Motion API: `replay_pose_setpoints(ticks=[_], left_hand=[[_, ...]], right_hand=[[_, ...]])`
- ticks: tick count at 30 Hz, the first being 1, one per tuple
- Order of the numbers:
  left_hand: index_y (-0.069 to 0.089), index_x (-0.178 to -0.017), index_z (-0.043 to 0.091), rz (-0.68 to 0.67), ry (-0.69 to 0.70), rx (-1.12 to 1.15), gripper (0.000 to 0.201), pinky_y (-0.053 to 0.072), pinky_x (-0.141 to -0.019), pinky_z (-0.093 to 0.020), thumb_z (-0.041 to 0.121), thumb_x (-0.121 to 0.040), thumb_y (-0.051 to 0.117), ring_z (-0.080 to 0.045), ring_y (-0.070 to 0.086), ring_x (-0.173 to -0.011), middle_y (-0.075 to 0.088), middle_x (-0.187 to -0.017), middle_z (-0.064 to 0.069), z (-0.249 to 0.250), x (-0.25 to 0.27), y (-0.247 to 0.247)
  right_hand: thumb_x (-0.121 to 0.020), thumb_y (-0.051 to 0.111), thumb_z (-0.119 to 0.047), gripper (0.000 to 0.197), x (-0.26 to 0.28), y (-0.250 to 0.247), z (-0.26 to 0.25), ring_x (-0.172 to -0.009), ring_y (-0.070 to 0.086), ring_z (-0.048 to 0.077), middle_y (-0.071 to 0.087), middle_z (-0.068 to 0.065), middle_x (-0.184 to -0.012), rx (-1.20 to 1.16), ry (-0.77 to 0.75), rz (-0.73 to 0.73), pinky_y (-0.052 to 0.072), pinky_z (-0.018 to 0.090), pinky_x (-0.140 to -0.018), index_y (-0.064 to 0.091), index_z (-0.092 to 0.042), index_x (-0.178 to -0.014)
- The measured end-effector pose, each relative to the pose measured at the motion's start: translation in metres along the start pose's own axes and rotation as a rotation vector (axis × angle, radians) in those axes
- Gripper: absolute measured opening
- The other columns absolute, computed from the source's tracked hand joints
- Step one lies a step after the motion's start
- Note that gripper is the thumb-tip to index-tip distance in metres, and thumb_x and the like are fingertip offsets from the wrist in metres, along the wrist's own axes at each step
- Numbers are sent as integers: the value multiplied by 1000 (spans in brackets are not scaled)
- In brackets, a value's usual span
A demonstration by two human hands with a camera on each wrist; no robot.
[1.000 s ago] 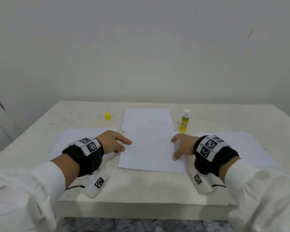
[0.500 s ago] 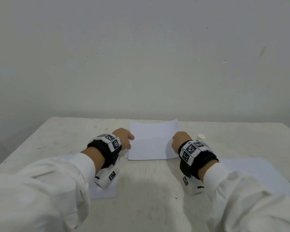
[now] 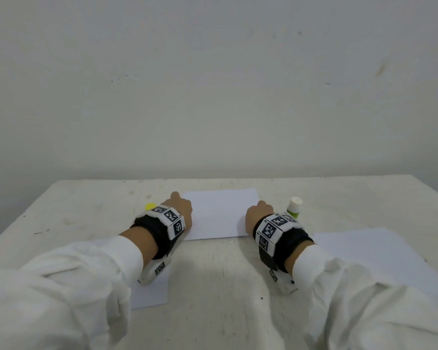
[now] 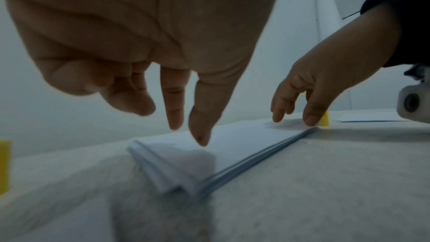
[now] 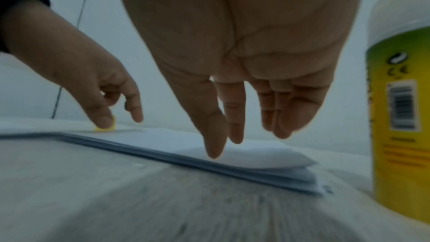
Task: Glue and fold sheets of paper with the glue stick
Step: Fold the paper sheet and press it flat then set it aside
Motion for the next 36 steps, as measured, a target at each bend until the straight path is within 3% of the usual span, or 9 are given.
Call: replay_pose_setpoints(ticks=[4, 8, 12, 17, 20, 24, 28, 32, 36], left_hand=[[61, -102, 13, -33, 79, 85, 19, 40, -78, -23, 29, -92, 55, -19, 53, -95, 59, -115, -5, 41, 22, -4], [70, -110, 13, -100, 269, 158, 30, 43, -82, -24, 33, -90, 61, -17, 61, -104, 67, -114, 0, 120, 48, -1], [63, -123, 15, -108, 403, 220, 39, 41, -92, -23, 35, -90, 62, -16, 56, -115, 61, -125, 0, 203, 63, -3], [37, -145, 12, -129, 421, 155, 67, 30, -109, -31, 48, -92, 54, -23, 35, -137, 37, -150, -5, 277, 60, 3], [44, -133, 8, -128, 348, 124, 76, 41, -100, -39, 64, -83, 54, -29, 49, -121, 49, -136, -12, 298, 45, 18], [23, -145, 5, -101, 216, 60, 99, 33, -106, -45, 73, -78, 49, -33, 34, -131, 33, -144, -15, 303, 31, 34], [18, -146, 5, -122, 184, 54, 105, 35, -106, -45, 73, -75, 55, -34, 37, -131, 35, -144, -15, 309, 27, 28], [22, -143, 7, -150, 176, 53, 104, 42, -99, -42, 69, -71, 64, -32, 49, -122, 45, -139, -12, 313, 29, 20], [16, -147, 10, -174, 176, 91, 102, 41, -100, -41, 53, -74, 73, -32, 47, -125, 43, -143, -11, 321, 30, 13]], right_hand=[[-95, 48, -15, 35, 32, 14, 20, -120, 53, 28, 55, 13, -130, -85, -127, -60, 44, 36, -100, 56, -4, -126], [-89, 61, -19, 30, 68, 20, 90, -110, 60, 24, 65, 9, -118, -140, -80, -107, 49, 30, -93, 66, -5, -116], [-87, 66, -27, 38, 84, 22, 196, -110, 61, 23, 65, 8, -119, -142, 145, -105, 49, 33, -95, 64, -5, -118], [-81, 61, -61, 77, 97, 41, 282, -129, 47, 23, 50, 5, -139, -70, 273, -235, 38, 35, -106, 48, -9, -137], [-68, 60, -76, 86, 94, 61, 299, -123, 50, 26, 55, 5, -133, -50, 236, -303, 39, 39, -104, 55, -17, -129], [-74, 62, -68, 70, 99, 64, 299, -117, 54, 27, 60, 6, -123, -60, 222, -317, 42, 37, -99, 60, -13, -118], [-73, 68, -62, 52, 93, 64, 302, -109, 59, 27, 61, 6, -103, -73, 233, -299, 45, 36, -94, 53, -13, -80], [-62, 71, -69, 61, 79, 66, 300, -102, 62, 28, 64, 5, -98, -45, 192, -277, 48, 41, -95, 55, -12, -78], [-62, 70, -70, 70, 76, 68, 299, -102, 62, 28, 67, 5, -107, -26, 166, -271, 48, 43, -94, 64, -14, -103]])
Point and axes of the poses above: each hand's wrist, its own x-axis away from the middle knuckle, its own y-axis out of the palm, z = x × y, the point moved 7 cm from there along -x, towards the middle knuckle
